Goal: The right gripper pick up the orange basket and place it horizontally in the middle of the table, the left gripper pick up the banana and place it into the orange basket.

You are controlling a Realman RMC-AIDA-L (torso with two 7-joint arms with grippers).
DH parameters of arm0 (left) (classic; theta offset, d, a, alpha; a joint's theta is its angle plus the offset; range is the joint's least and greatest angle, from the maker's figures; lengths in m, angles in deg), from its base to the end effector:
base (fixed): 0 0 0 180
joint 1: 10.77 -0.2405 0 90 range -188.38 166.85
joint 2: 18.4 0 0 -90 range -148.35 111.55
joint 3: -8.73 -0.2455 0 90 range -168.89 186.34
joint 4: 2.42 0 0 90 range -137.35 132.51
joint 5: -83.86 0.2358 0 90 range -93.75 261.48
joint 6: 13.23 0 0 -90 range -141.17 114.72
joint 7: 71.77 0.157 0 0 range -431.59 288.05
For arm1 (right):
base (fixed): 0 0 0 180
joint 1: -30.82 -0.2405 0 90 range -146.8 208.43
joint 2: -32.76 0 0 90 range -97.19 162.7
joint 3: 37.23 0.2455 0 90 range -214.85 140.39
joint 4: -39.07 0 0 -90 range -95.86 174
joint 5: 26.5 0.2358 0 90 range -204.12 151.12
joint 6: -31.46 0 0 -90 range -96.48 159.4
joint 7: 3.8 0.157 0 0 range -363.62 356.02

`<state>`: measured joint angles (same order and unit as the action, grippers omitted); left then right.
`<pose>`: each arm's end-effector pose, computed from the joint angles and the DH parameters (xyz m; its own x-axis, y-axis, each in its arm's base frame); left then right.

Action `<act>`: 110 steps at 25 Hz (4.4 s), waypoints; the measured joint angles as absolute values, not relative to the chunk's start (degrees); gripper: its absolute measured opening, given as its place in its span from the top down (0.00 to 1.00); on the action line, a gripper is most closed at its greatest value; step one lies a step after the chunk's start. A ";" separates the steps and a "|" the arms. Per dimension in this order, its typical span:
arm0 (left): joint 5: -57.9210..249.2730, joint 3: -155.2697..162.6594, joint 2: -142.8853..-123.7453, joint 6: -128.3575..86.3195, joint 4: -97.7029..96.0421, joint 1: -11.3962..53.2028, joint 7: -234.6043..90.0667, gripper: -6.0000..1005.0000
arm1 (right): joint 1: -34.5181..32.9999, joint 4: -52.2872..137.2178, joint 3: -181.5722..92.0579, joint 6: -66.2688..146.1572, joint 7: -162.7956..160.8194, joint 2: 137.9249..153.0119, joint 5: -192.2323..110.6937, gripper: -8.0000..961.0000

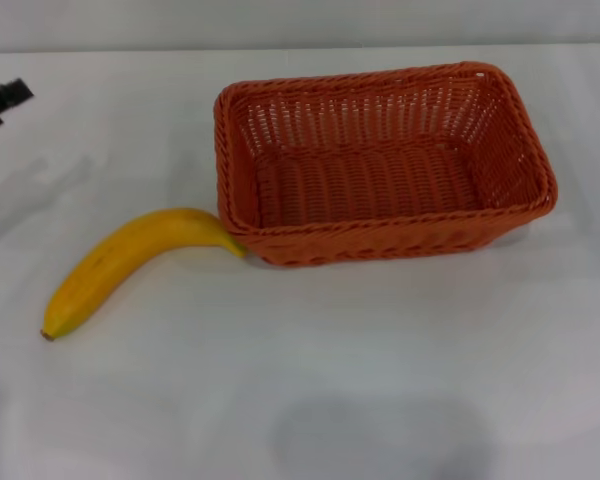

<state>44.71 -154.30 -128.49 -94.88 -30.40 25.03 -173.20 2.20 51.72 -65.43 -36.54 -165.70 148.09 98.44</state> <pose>-0.3636 0.3725 0.0986 0.1643 0.5196 0.8385 0.9673 -0.2514 -0.0337 0.3521 0.3905 0.0855 0.8037 0.1871 -0.5649 -0.5622 -0.0727 -0.8238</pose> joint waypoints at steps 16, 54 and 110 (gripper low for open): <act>91.56 -154.45 -124.29 -108.65 -43.33 45.60 -172.49 0.11 | 2.82 49.18 -64.66 -33.43 -163.72 148.13 102.18 0.34; 115.13 -154.38 -134.96 -94.33 -40.25 55.61 -167.79 0.44 | 3.32 48.07 -62.40 -34.11 -163.15 148.22 102.25 0.34; 41.88 -154.30 -135.47 -96.28 -36.59 47.85 -155.70 0.18 | 4.54 46.62 -60.87 -34.90 -161.65 148.18 102.45 0.35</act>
<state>41.88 -154.30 -135.47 -96.28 -36.59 47.85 -155.70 4.54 46.62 -60.87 -34.90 -161.65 148.18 102.45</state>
